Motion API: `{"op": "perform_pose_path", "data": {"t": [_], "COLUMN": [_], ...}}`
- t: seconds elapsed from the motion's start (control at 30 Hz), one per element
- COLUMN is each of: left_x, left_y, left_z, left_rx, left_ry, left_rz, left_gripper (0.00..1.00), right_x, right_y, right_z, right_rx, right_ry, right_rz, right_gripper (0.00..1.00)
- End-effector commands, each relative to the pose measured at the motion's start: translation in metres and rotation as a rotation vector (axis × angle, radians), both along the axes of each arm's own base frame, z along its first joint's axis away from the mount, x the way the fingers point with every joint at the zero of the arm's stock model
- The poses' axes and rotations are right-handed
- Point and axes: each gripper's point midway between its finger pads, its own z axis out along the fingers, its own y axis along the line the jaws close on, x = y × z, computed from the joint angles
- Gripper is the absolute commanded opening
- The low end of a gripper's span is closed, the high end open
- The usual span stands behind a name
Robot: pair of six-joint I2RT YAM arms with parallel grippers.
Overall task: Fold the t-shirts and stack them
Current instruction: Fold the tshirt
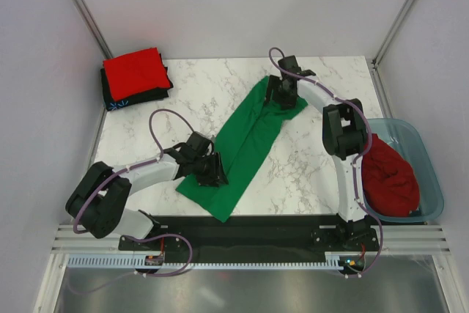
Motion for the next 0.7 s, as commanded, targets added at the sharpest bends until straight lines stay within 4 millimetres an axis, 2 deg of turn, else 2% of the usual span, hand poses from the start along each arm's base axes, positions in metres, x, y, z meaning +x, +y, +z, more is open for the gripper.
{"op": "perform_pose_path", "data": {"t": [0.0,0.03,0.07,0.17,0.27,0.37,0.53,0.6,0.63,0.67], "left_x": [-0.038,-0.040,-0.045,-0.046,-0.046,-0.047,-0.048,-0.053,-0.054,-0.056], "left_y": [-0.031,-0.039,-0.050,-0.073,-0.092,-0.108,-0.132,-0.136,-0.136,-0.135], "left_z": [0.003,0.007,0.011,0.020,0.027,0.030,0.043,0.048,0.050,0.052], "left_rx": [-0.140,-0.163,-0.180,-0.200,-0.218,-0.229,-0.268,-0.280,-0.283,-0.285], "left_ry": [0.144,0.149,0.137,0.134,0.140,0.152,0.161,0.162,0.159,0.159], "left_rz": [0.007,0.012,-0.022,-0.083,-0.136,-0.164,-0.215,-0.230,-0.228,-0.230], "left_gripper": [0.50,0.50,0.50,0.49,0.49,0.48,0.47,0.47,0.47,0.47], "right_x": [-0.015,-0.012,0.001,0.014,0.025,0.041,0.064,0.072,0.073,0.072], "right_y": [0.058,0.064,0.077,0.101,0.112,0.123,0.127,0.113,0.107,0.097], "right_z": [-0.060,-0.072,-0.062,-0.069,-0.072,-0.062,-0.032,-0.015,0.006,0.006], "right_rx": [0.155,0.172,0.205,0.307,0.356,0.404,0.394,0.294,0.243,0.198], "right_ry": [0.152,0.164,0.130,0.120,0.099,0.030,-0.107,-0.161,-0.212,-0.217], "right_rz": [0.140,0.148,0.154,0.163,0.163,0.187,0.280,0.297,0.340,0.341], "right_gripper": [0.79,0.80,0.80,0.81,0.83,0.83,0.85,0.86,0.87,0.87]}}
